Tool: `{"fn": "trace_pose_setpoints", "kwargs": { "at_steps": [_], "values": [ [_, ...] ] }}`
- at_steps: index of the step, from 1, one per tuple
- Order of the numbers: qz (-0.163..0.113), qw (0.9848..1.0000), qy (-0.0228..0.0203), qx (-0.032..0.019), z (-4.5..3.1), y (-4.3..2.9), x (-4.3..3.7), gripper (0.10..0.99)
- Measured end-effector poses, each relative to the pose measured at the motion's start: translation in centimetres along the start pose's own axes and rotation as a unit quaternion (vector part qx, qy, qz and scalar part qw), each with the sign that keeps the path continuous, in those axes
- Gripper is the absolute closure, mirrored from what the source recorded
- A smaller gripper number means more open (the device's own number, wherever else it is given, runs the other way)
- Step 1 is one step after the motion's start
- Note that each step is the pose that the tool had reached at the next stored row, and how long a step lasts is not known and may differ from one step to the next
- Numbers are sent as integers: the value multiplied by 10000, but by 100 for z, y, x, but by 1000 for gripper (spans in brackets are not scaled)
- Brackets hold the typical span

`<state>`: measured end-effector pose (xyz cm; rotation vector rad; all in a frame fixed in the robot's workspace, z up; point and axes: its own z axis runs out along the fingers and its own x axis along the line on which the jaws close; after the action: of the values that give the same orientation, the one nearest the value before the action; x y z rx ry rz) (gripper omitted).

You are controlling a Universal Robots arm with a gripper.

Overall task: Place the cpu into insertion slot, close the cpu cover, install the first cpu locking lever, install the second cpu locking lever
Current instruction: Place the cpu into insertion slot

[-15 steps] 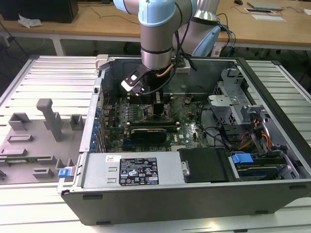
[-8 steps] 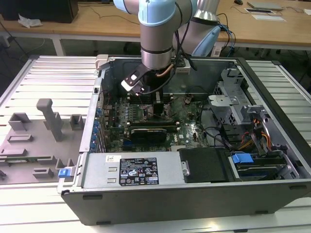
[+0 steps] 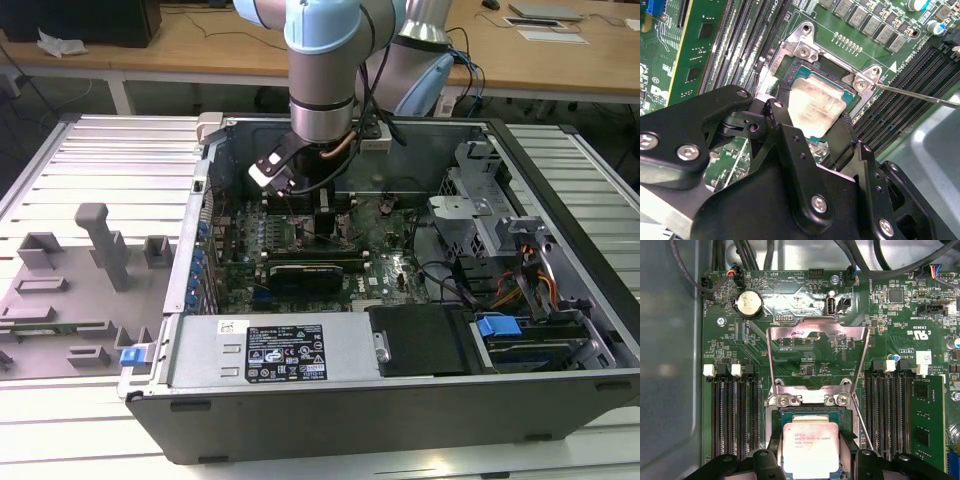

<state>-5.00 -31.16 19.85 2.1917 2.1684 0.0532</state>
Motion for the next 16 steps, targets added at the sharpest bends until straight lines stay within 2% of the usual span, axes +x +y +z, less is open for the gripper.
{"fn": "trace_pose_setpoints", "kwargs": {
  "at_steps": [8, 16],
  "values": [
    [-18, 10000, -28, -1, 3, 0, 0, 545],
    [-20, 10000, -31, -2, 5, 0, 1, 545]
  ]
}}
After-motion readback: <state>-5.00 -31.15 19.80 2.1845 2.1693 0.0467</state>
